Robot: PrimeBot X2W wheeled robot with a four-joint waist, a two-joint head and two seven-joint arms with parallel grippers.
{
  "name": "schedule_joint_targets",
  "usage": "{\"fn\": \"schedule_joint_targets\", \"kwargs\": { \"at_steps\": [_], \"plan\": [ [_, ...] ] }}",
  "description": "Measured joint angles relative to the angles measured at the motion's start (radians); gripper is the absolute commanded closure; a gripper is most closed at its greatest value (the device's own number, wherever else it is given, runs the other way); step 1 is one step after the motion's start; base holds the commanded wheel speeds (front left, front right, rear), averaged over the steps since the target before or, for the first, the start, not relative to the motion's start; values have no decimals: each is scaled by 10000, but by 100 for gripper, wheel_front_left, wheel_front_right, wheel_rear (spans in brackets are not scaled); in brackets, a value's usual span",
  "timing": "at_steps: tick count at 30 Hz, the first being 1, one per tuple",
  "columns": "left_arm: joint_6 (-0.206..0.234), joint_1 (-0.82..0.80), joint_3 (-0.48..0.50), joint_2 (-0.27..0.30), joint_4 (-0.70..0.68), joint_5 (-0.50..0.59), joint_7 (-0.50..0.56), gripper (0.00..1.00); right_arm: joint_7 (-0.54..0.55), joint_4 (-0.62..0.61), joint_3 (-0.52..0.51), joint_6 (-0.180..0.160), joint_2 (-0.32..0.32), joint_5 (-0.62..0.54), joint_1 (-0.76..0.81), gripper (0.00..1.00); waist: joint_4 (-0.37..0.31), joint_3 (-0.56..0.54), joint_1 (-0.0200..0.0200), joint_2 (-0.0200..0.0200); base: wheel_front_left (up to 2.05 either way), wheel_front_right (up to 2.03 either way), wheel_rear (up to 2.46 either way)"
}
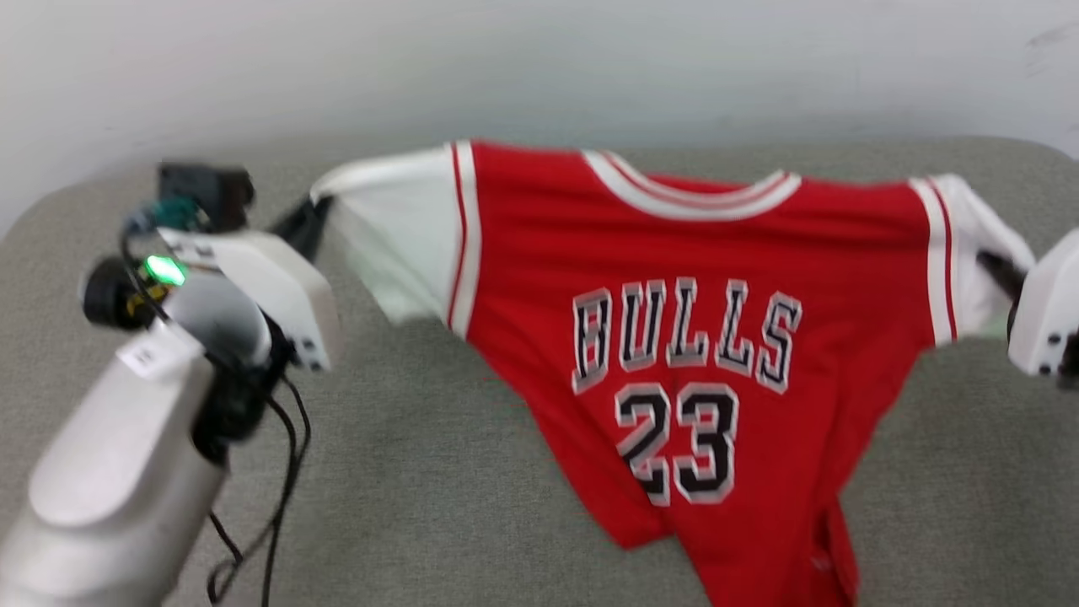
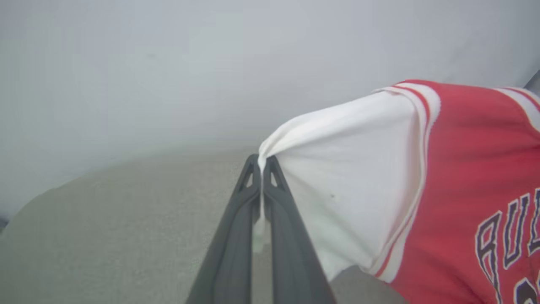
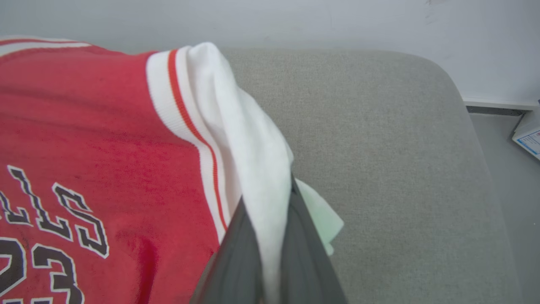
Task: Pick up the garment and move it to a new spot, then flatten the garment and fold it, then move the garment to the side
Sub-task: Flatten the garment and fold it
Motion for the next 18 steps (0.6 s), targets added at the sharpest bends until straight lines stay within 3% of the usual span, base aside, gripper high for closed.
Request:
{"fn": "schedule_joint_targets", "kwargs": {
  "at_steps": [9,18],
  "plan": [
    [-558,-3218,648,-63,1923,-42,-341,100,-1037,564,17,2,453,-441,-2829,100,-204,458,1,0,0,0,0],
    [-769,-7011,849,201,3530,974,-1327,100,-3329,1622,305,6,604,-1509,-6559,100,-268,1697,2,-1,0,0,0]
  ]
}}
